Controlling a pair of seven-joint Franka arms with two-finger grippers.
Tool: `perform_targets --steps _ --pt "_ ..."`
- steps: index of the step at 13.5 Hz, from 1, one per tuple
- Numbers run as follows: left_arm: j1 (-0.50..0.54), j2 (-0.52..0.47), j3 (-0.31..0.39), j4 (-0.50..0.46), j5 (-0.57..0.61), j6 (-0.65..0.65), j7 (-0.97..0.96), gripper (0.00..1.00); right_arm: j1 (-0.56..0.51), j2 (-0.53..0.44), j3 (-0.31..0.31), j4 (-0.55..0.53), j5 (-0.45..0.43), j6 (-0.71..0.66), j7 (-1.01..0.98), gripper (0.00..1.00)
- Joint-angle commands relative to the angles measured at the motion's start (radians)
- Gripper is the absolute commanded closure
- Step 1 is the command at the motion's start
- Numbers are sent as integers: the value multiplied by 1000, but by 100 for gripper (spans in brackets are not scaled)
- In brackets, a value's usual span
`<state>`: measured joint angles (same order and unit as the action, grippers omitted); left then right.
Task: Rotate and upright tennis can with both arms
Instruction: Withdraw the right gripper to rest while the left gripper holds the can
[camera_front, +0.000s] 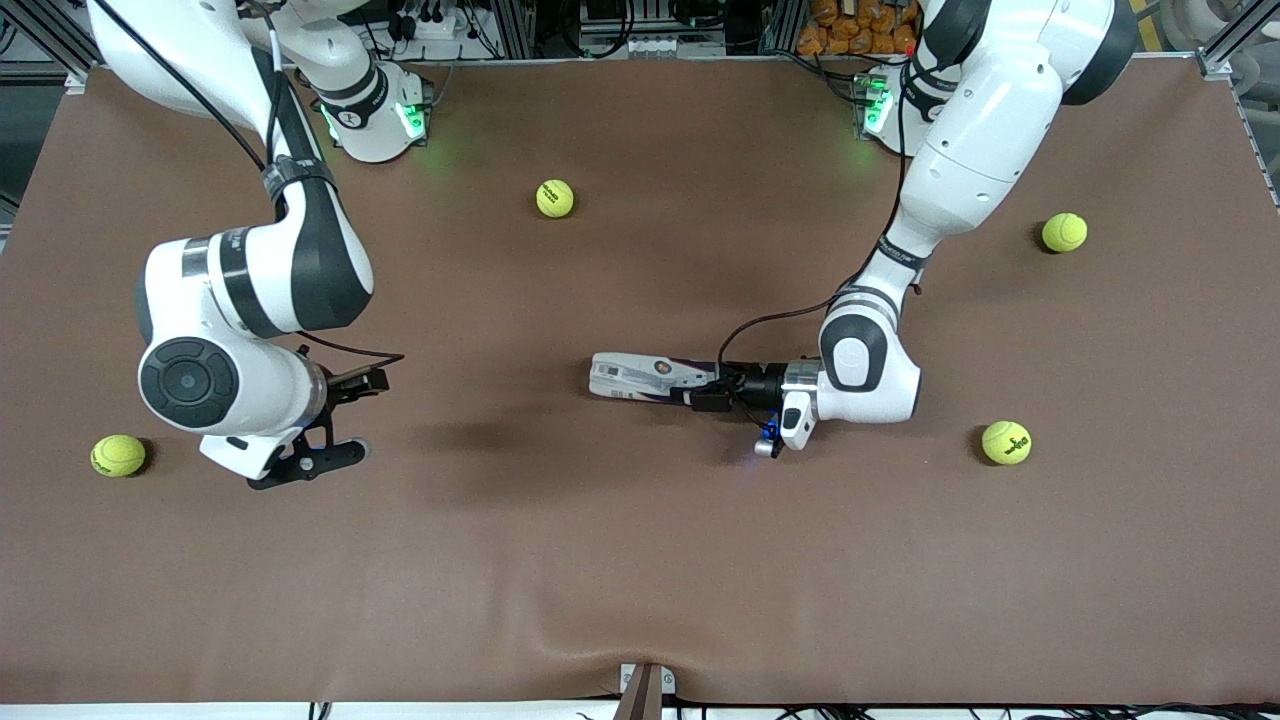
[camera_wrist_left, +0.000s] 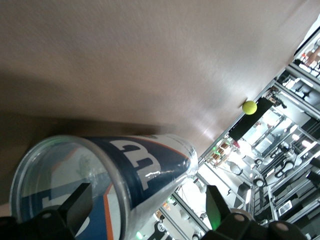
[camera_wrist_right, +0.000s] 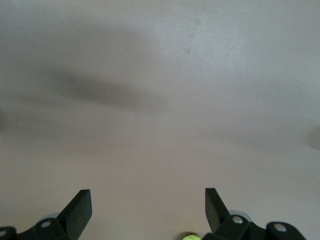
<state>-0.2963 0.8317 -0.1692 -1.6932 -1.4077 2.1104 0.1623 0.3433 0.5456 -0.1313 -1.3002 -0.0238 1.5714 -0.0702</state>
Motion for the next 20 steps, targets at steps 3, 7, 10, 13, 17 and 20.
perform_targets --steps 3,7,10,13,17,20 --pt "-3 -32 -4 -65 -27 11 97 0 -58 -133 7 -30 7 -16 -8 0" --pt "12 -45 -15 -68 -28 10 108 76 -101 -229 10 -47 7 -71 -37 0" --pt "28 -54 -24 -65 -28 7 102 100 -116 -269 7 -53 7 -108 -40 0" --pt "48 -60 -26 -63 -28 -3 98 100 -155 -289 4 -53 7 -142 -45 0" --pt "48 -86 -26 -74 -30 6 98 100 -190 -329 5 -56 7 -160 -80 0" --pt "60 -155 -16 -80 -25 11 88 100 -242 -429 21 -118 8 -169 -82 0"
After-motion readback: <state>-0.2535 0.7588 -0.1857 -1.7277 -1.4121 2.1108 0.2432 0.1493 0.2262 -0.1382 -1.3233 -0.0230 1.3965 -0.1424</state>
